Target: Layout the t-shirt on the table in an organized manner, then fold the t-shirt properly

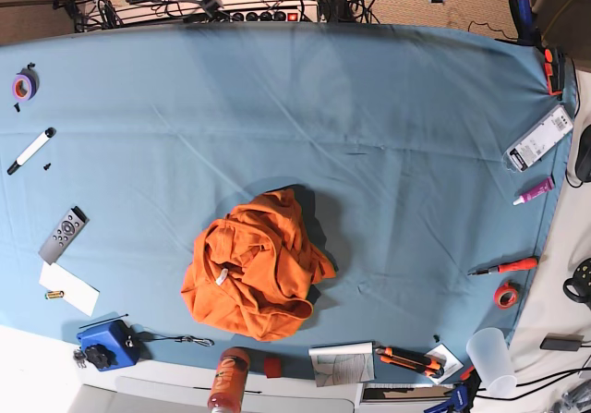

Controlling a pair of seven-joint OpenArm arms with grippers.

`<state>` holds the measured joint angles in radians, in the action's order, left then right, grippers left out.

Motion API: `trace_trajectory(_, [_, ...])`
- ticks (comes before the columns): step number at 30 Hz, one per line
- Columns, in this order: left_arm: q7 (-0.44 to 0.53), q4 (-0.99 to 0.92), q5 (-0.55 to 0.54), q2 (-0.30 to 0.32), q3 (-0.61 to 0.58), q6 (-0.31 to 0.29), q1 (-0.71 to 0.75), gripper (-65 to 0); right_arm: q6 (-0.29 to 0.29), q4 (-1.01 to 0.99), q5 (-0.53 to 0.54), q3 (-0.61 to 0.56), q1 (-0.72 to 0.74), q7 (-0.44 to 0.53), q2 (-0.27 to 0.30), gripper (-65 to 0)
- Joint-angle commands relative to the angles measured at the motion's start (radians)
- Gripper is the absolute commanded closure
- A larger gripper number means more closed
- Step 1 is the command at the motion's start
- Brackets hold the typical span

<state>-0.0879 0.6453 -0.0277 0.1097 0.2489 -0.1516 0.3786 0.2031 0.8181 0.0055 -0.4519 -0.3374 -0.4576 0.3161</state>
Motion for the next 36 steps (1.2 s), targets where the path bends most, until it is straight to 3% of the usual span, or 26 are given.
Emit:
trace_trajectory(1, [-0.003, 0.034, -0.011, 0.016, 0.0, -0.005, 0.035, 0.0, 0.0, 0.047, 0.009, 0.001, -0.024, -0.007, 0.029, 0.0])
trace_trajectory(7, [-0.037, 0.282, -0.172, 0.062, 0.0, -0.006, 0.196, 0.0, 0.001, 0.293, 0.039, 0.001, -0.142, -0.019, 0.135, 0.0])
trace_trajectory(12, [-0.204, 0.52, -0.266, 0.076, 0.003, -0.001, 0.333, 0.0, 0.0, 0.483, 0.039, 0.001, -0.234, -0.137, 0.183, 0.0])
trace_trajectory(16, [-0.266, 0.687, -0.335, 0.076, 0.003, -0.005, 0.433, 0.0, -0.002, 0.62, 0.039, 0.001, -0.311, -0.221, 0.203, 0.0])
trace_trajectory(18, [-0.298, 0.765, -0.341, 0.076, 0.003, -0.005, 0.475, 0.0, -0.002, 0.682, 0.039, 0.001, -0.351, -0.227, 0.213, 0.0])
trace_trajectory(22, [-0.453, 0.919, -0.344, 0.076, 0.003, -0.005, 0.546, 0.0, -0.006, 0.792, 0.035, 0.002, -0.426, -0.259, 0.219, 0.0])
trace_trajectory(29, [-0.685, 1.172, -0.343, 0.076, 0.003, -0.005, 0.674, 0.0, -0.023, 1.0, -0.015, 0.002, -0.527, -0.401, 0.221, 0.0])
trace_trajectory(36, [-0.746, 1.394, -0.277, 0.072, 0.003, -0.002, 0.785, 0.0, -0.116, 1.249, -0.119, 0.002, -0.611, -0.433, 0.233, 0.0])
